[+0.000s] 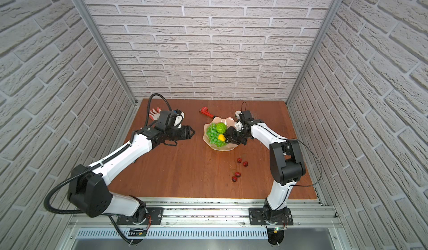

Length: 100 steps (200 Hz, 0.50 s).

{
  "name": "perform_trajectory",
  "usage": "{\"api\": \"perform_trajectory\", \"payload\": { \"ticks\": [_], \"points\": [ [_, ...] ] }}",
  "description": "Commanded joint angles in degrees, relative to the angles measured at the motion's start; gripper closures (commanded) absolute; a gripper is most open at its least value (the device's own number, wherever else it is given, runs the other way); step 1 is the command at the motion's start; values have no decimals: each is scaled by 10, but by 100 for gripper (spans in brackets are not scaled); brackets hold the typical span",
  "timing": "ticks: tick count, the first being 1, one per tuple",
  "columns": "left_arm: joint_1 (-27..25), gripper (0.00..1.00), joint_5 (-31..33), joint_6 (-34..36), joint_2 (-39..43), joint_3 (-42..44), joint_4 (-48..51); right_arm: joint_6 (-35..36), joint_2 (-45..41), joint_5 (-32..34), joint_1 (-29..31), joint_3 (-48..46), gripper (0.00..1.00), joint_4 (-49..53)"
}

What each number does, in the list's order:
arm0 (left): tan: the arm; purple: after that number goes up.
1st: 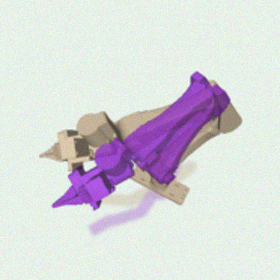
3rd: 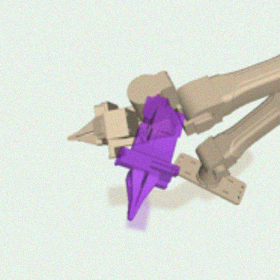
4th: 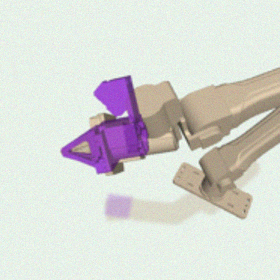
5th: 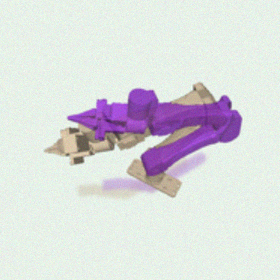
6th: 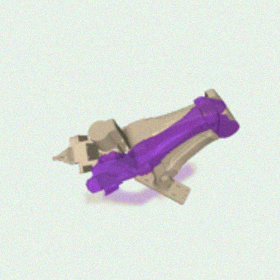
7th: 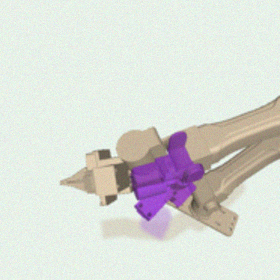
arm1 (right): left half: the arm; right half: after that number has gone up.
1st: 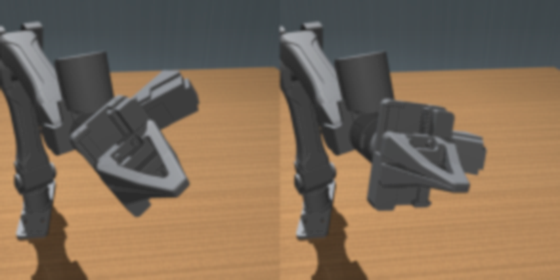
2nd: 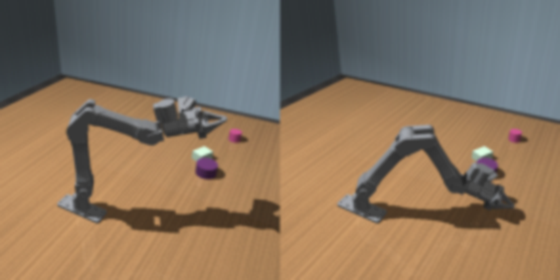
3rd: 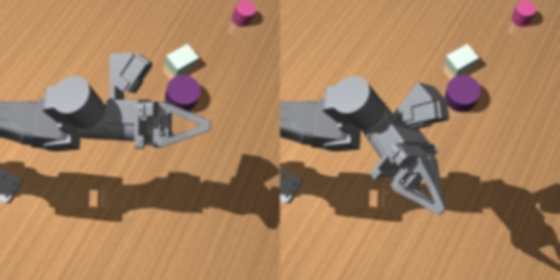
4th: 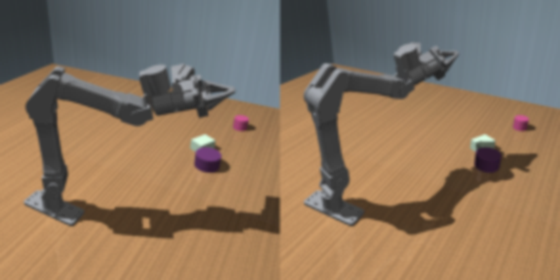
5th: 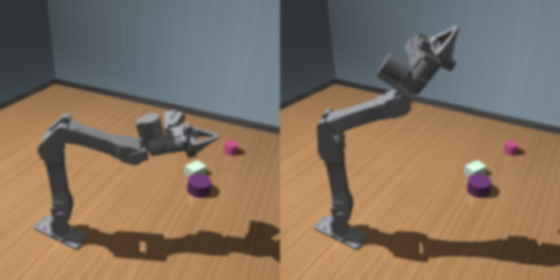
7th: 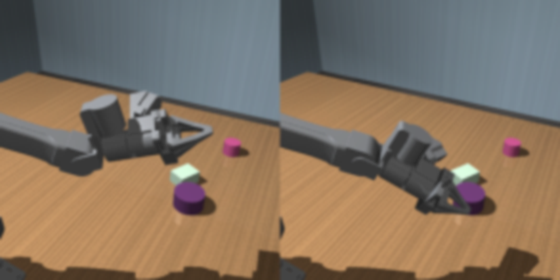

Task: Place and organize the fake fruits in the fruit bowl
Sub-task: 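Lift the dark cherries and carry them over the bowl with the right gripper, then open the right gripper to drop the dark cherries onto the pear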

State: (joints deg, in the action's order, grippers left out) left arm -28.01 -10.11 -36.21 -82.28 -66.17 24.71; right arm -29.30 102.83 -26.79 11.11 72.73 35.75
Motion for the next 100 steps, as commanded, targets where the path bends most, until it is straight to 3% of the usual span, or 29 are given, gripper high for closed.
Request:
{"api": "perform_trajectory", "payload": {
  "ticks": [1,40,72,100],
  "points": [
    [3,34,7,-3,0,-15,2,17,-10,9,2,-1,89,-4],
    [3,34,1,-5,0,-18,4,37,-30,28,2,-2,73,14],
    [3,34,-3,-9,-1,-22,8,53,-55,43,3,5,71,37],
    [1,34,-11,-5,-2,-29,24,74,-87,69,3,14,61,65]
  ]
}}
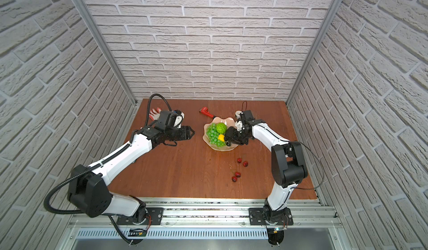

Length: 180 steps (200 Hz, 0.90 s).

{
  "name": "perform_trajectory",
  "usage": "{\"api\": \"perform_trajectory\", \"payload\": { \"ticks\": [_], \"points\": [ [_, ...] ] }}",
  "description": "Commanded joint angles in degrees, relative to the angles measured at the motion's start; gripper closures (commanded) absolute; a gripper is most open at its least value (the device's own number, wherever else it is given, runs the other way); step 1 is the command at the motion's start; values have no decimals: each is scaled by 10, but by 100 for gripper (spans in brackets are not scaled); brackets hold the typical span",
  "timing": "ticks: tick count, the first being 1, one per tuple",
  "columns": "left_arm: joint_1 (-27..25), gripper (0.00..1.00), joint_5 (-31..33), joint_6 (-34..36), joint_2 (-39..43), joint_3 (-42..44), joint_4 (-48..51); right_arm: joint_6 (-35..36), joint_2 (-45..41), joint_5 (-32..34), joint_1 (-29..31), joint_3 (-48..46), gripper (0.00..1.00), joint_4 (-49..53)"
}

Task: Place and organize the fake fruits in the fruit bowl
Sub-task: 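Open the right gripper to drop the dark cherries onto the pear, then move the left gripper over the red cherries while the right gripper draws back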

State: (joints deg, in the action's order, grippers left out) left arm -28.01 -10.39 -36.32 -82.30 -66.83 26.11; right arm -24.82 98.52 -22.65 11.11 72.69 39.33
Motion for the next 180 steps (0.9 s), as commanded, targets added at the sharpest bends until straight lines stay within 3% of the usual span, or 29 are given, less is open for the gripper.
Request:
{"api": "perform_trajectory", "payload": {
  "ticks": [1,60,118,142,180],
  "points": [
    [1,35,-8,-3,-2,-23,11,31,-46,29,3,15,61,30],
    [-40,40,-49,29,-18,-54,71,36,-128,49,16,16,61,48],
    [-194,42,-73,78,-82,-88,110,39,-260,127,42,-82,63,61],
    [-244,41,-93,45,-127,-91,85,29,-322,167,39,-151,61,63],
    [-284,38,-78,-57,-183,-96,17,36,-366,170,17,-223,58,54]
  ]
}}
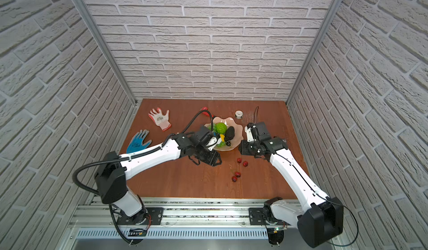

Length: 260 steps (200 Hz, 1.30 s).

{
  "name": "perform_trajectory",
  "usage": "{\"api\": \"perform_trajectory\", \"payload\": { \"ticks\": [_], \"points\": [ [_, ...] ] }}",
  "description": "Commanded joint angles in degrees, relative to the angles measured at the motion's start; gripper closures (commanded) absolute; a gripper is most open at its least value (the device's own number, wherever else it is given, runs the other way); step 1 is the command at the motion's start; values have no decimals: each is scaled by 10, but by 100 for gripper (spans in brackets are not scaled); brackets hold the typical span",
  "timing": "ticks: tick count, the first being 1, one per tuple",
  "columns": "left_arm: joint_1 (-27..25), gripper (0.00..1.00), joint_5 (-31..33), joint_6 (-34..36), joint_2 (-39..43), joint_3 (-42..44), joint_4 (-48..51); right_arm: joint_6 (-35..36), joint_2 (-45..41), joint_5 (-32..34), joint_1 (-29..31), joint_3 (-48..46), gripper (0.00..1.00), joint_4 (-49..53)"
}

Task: Place and organize the fake fruits in the fruit bowl
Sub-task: 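Move the left gripper over the red cherries while the right gripper draws back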

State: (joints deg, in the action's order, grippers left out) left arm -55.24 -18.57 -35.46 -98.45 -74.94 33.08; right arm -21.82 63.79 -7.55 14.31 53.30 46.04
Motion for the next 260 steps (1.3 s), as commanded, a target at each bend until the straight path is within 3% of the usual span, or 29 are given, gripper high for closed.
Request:
{"api": "perform_trajectory", "payload": {
  "ticks": [1,123,174,233,260],
  "points": [
    [-12,37,4,-67,-23,-16,-53,6,-19,18,-16,-31,58,-13],
    [-57,30,67,-191,-207,-179,42,33,-65,-86,-92,-119,57,-79],
    [-65,27,79,-245,-243,-196,57,32,-74,-158,-140,-148,57,-112],
    [-71,28,67,-265,-285,-240,94,38,-62,-197,-166,-185,58,-148],
    [-73,35,65,-272,-290,-246,108,41,-61,-207,-174,-189,58,-156]
  ]
}}
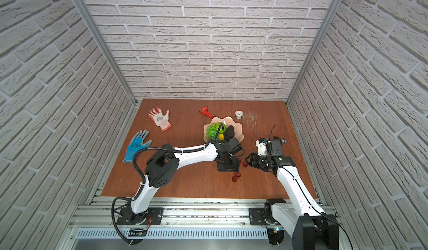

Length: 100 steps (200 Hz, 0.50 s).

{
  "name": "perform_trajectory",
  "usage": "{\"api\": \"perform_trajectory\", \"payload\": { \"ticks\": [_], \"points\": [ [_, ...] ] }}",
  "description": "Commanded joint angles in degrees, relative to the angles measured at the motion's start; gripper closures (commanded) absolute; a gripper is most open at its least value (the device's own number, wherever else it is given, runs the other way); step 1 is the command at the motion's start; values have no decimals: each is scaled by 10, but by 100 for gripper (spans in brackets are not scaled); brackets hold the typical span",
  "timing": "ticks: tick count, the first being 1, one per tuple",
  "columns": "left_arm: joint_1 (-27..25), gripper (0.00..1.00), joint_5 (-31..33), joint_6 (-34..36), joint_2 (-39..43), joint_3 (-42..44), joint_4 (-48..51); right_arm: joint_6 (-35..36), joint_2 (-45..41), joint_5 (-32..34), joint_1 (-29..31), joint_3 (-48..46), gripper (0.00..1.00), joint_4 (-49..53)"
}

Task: Place and organize the fake fruits in the fruit bowl
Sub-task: 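Move the left gripper over the red cherries while the right gripper draws back, then lower the left gripper onto the nearer red cherry pair's stem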

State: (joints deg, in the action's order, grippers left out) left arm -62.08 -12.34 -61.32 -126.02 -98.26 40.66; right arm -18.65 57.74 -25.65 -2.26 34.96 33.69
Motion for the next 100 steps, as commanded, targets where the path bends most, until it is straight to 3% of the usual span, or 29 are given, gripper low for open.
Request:
{"api": "perform_trajectory", "payload": {
  "ticks": [1,60,100],
  "points": [
    [-5,35,3,-15,-14,-13,33,9,-1,-26,-9,-5,59,-33],
    [-14,38,7,-8,-24,-29,72,12,-6,-36,-16,-13,60,-43],
    [-18,50,-4,-7,-36,-43,87,13,-10,-44,-17,-13,60,-44]
  ]
}}
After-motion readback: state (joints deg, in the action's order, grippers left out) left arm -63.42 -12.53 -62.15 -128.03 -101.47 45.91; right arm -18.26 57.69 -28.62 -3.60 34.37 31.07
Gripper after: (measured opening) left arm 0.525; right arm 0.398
